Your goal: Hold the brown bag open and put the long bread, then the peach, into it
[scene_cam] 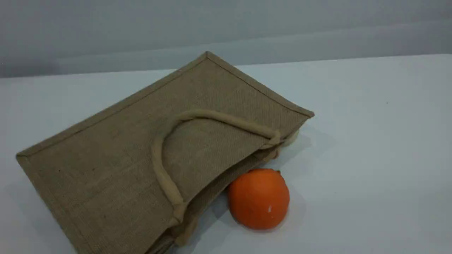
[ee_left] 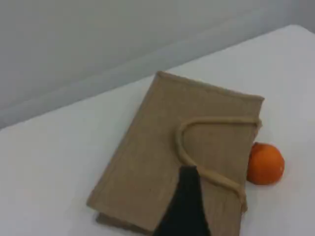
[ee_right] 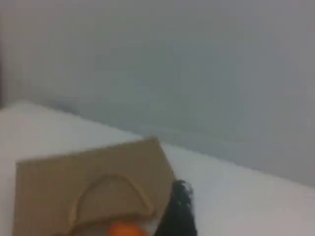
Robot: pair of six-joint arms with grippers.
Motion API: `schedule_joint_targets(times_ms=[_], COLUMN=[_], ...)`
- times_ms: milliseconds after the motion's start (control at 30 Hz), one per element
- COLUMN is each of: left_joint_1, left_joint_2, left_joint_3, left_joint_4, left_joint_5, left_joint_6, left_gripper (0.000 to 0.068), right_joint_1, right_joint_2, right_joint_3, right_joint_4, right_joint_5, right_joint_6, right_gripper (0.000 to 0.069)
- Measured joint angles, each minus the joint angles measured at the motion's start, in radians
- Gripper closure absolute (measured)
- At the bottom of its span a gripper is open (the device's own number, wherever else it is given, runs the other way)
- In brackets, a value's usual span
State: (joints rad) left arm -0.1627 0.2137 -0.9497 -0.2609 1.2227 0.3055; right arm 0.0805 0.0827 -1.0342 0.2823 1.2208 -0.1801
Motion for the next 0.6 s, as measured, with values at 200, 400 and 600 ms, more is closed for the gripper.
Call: schedule_joint_targets(times_ms=[200,400,600], left_joint_1=[0.0,0.0,0.0], left_joint_2=[-0.08,-0.079,-0.079], left_joint_3=[0.129,0.262,0.377], left_joint_4=[0.0,0.0,0.001], left_joint_5=[-0.001,-0.004,-0.04], left_joint_6=[0.0,0.0,-0.007], left_gripper=[0.0097,0.0097,0.0097], right_joint_1=[0.0,0.0,0.0], right_joint_2=[-0.083,-0.082,-0.082], right_joint_3=[0.239,0.424,0.511], right_joint_4=[-0.005,-0.044,-0.069], right_joint_5=[-0.045,-0.088,-0.117], right_joint_6=[-0.073,-0.106,-0.103], right_gripper=[0.012,0.012,0.012])
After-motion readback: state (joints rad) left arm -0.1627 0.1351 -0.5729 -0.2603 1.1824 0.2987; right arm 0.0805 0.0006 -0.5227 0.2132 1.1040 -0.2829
